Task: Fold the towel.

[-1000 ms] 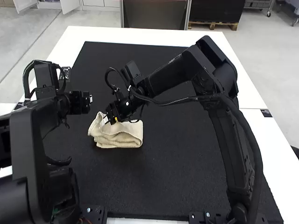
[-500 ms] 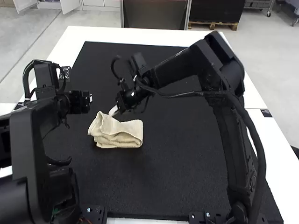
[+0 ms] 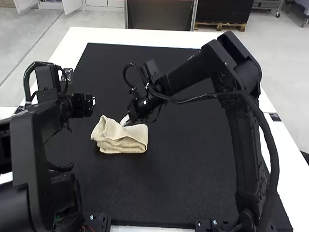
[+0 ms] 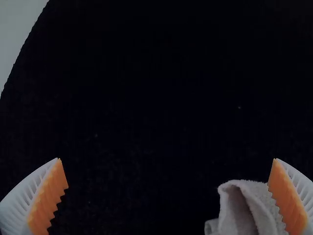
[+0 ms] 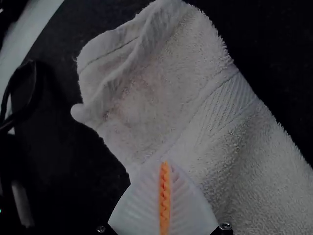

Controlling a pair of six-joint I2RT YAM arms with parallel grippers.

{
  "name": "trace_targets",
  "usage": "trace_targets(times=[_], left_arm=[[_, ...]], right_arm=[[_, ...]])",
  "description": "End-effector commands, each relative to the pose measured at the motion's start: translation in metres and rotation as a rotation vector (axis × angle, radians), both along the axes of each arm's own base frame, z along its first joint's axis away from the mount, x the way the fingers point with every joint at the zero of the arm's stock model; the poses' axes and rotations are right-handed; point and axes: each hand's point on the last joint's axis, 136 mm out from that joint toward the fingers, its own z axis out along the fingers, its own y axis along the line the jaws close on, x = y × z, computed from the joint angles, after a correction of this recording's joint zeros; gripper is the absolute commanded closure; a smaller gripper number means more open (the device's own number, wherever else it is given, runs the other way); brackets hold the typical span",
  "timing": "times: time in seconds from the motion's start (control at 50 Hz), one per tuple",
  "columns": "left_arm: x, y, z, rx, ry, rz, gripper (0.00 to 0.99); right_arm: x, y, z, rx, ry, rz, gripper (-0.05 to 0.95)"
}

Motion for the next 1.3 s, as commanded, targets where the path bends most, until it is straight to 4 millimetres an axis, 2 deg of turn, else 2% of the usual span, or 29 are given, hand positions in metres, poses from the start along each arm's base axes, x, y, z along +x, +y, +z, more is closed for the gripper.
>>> trace_targets(times=[0.0, 0.44, 0.8, 0.88, 0.96, 1.1, 1.28], left_arm=[[0.000, -0.001, 0.006, -0.005, -0.026, 0.000, 0.034], [0.001, -0.001, 0.008, -0.001, -0.034, -0.002, 0.034], [0.003, 0.000, 0.011, 0.005, -0.049, -0.001, 0.034], [0.003, 0.000, 0.012, 0.006, -0.051, -0.002, 0.034], [0.003, 0.000, 0.013, 0.006, -0.053, -0.002, 0.034], [0.007, 0.001, 0.021, 0.000, -0.071, 0.003, 0.034], [0.013, 0.003, 0.041, 0.003, -0.108, 0.007, 0.034]], right_arm=[[-0.009, 0.007, 0.000, 0.019, -0.004, 0.034, 0.92], [-0.013, 0.011, -0.032, -0.003, 0.018, 0.049, 0.92], [-0.047, 0.009, -0.076, -0.050, 0.064, 0.098, 0.92], [-0.048, 0.007, -0.079, -0.055, 0.072, 0.096, 0.92], [-0.042, 0.011, -0.067, -0.030, 0.066, 0.089, 0.92], [-0.016, 0.017, -0.018, 0.049, 0.020, 0.047, 0.92], [0.005, 0.006, 0.034, 0.104, -0.011, 0.005, 0.92]])
